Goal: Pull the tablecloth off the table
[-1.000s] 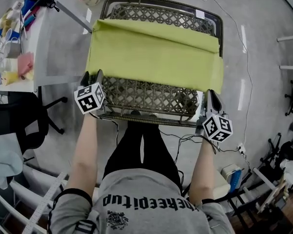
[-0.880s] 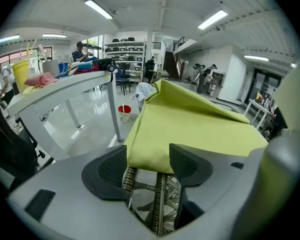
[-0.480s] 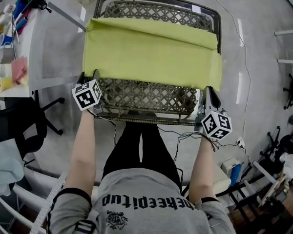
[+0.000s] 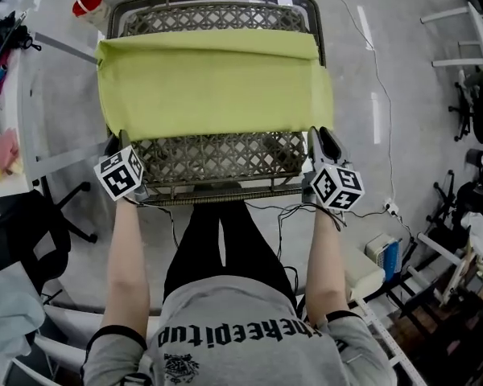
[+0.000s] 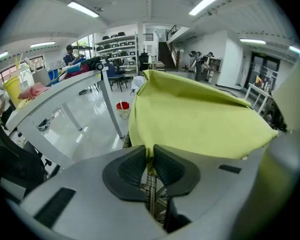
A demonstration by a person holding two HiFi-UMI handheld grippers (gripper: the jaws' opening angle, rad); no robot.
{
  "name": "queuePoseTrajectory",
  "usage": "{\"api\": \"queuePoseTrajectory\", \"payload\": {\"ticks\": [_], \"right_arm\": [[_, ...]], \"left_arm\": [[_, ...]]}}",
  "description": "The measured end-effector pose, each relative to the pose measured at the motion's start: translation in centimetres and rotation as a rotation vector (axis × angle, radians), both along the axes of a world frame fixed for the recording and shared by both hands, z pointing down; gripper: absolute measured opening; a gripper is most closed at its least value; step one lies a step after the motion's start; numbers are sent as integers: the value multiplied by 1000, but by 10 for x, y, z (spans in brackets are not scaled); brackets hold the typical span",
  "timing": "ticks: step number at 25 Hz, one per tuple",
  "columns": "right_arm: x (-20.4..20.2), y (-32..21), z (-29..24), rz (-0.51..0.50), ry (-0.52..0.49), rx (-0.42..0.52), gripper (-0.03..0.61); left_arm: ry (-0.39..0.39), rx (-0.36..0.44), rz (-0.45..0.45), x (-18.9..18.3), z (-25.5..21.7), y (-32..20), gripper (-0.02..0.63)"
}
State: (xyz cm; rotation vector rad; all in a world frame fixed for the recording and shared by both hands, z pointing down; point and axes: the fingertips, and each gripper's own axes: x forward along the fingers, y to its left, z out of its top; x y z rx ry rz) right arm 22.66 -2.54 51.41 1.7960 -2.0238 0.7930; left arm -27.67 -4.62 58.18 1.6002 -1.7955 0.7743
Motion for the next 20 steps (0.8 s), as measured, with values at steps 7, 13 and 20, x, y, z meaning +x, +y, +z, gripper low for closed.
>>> {"api": "queuePoseTrajectory", "payload": {"ticks": [7, 13, 20], "right_arm": [[35, 8, 24, 83, 0, -68, 147], [60, 5, 44, 149, -38, -116, 193], [73, -2, 66, 184, -97, -176, 230]], "left_arm": [[-6, -9, -2, -6, 0, 3, 54], [-26, -18, -13, -6, -1, 2, 54], [-40, -34, -30, -7, -1, 3, 54]]}}
